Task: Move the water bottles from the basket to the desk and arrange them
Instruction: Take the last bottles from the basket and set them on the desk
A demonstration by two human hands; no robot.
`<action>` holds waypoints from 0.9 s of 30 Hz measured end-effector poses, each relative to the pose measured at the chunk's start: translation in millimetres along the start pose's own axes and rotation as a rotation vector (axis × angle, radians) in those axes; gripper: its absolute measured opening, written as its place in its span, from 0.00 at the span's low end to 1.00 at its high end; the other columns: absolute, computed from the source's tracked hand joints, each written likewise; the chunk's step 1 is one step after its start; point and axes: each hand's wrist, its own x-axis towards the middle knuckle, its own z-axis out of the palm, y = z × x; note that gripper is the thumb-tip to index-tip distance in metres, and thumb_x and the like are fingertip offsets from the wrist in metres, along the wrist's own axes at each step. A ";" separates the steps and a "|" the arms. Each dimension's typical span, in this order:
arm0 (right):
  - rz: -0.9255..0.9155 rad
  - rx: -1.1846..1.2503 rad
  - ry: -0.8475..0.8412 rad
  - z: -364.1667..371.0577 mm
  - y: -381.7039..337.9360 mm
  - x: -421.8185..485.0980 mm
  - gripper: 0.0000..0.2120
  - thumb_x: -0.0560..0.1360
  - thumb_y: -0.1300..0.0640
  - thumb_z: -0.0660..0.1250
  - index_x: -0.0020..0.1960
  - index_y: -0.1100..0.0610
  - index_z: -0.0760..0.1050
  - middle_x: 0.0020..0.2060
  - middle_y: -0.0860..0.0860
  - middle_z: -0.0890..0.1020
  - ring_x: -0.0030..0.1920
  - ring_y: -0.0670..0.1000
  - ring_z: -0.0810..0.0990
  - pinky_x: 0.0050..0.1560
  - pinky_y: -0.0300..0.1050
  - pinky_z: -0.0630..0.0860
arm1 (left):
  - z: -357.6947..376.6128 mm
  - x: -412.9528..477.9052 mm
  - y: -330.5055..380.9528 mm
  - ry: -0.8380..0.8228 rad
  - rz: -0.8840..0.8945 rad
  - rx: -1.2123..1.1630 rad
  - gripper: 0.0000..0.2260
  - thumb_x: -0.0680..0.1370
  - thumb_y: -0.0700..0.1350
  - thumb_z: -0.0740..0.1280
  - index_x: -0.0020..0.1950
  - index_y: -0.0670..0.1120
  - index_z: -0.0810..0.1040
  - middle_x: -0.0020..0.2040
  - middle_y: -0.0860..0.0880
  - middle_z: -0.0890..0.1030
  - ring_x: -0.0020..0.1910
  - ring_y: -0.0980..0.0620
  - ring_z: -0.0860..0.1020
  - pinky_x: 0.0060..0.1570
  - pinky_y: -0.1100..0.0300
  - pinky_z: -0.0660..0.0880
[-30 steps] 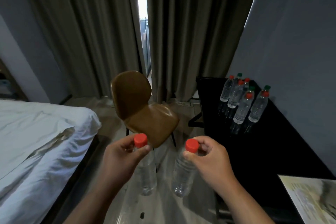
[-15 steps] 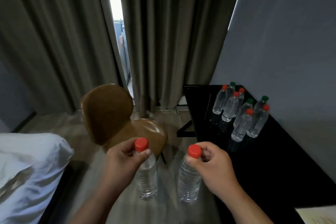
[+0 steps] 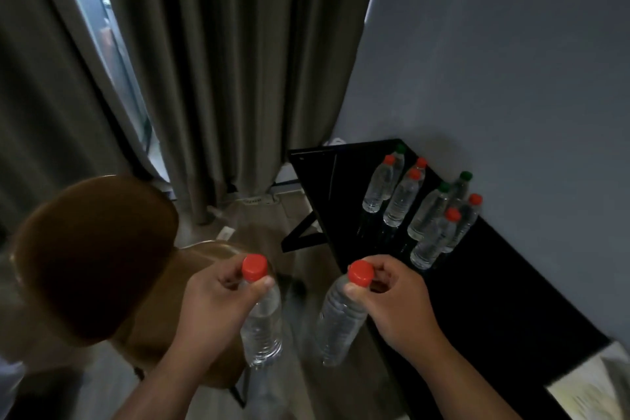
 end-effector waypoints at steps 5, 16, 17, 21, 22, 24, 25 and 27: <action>0.079 0.016 0.066 0.0 17.1 37.3 0.13 0.66 0.63 0.77 0.43 0.47 0.81 0.42 0.45 0.85 0.46 0.45 0.84 0.55 0.50 0.79 | 25.0 49.4 -9.2 -0.100 0.007 -0.036 0.06 0.69 0.37 0.76 0.39 0.48 0.84 0.37 0.48 0.84 0.37 0.52 0.82 0.36 0.64 0.76; 0.162 0.113 0.206 -22.5 63.8 157.4 0.11 0.67 0.64 0.77 0.42 0.51 0.81 0.40 0.44 0.85 0.42 0.42 0.83 0.47 0.38 0.75 | 108.3 187.9 -7.4 -0.273 -0.010 0.111 0.10 0.70 0.38 0.75 0.38 0.54 0.83 0.35 0.53 0.84 0.33 0.58 0.81 0.36 0.61 0.75; 0.159 0.118 0.217 -26.0 66.5 168.1 0.11 0.67 0.64 0.77 0.42 0.51 0.81 0.40 0.44 0.85 0.42 0.42 0.83 0.45 0.38 0.75 | 116.7 200.9 -5.1 -0.267 0.009 0.133 0.09 0.69 0.39 0.75 0.37 0.53 0.82 0.34 0.52 0.83 0.32 0.57 0.81 0.34 0.62 0.75; 0.158 0.129 0.288 -44.3 73.7 201.5 0.10 0.67 0.63 0.77 0.44 0.51 0.81 0.40 0.46 0.85 0.42 0.44 0.83 0.44 0.37 0.78 | 154.2 244.4 6.3 -0.267 0.009 0.105 0.09 0.67 0.40 0.78 0.36 0.53 0.83 0.33 0.55 0.83 0.30 0.62 0.80 0.35 0.68 0.75; 0.160 0.140 0.316 -49.8 74.2 205.7 0.10 0.67 0.63 0.77 0.44 0.51 0.81 0.40 0.46 0.84 0.43 0.44 0.83 0.44 0.36 0.78 | 163.4 252.3 9.1 -0.293 0.016 0.079 0.10 0.66 0.43 0.79 0.37 0.57 0.83 0.34 0.55 0.84 0.33 0.61 0.81 0.38 0.64 0.77; 0.164 0.150 0.383 -60.0 75.7 211.6 0.10 0.67 0.64 0.77 0.44 0.52 0.81 0.40 0.46 0.85 0.43 0.44 0.83 0.45 0.35 0.78 | 180.0 266.0 14.2 -0.372 0.057 0.045 0.09 0.63 0.50 0.76 0.39 0.62 0.83 0.36 0.54 0.85 0.36 0.58 0.82 0.43 0.56 0.78; 0.165 0.152 0.421 -65.3 76.6 213.5 0.11 0.66 0.64 0.77 0.43 0.52 0.81 0.40 0.46 0.85 0.42 0.44 0.83 0.44 0.35 0.78 | 189.0 272.1 16.9 -0.404 0.085 0.045 0.09 0.61 0.53 0.74 0.40 0.62 0.82 0.37 0.54 0.85 0.36 0.58 0.82 0.43 0.55 0.78; 0.179 0.161 0.483 -75.6 78.7 214.7 0.12 0.66 0.65 0.77 0.42 0.51 0.81 0.40 0.46 0.85 0.42 0.43 0.83 0.44 0.35 0.77 | 208.4 282.9 23.8 -0.461 0.134 0.080 0.09 0.61 0.56 0.73 0.41 0.64 0.81 0.37 0.56 0.84 0.37 0.60 0.81 0.44 0.57 0.77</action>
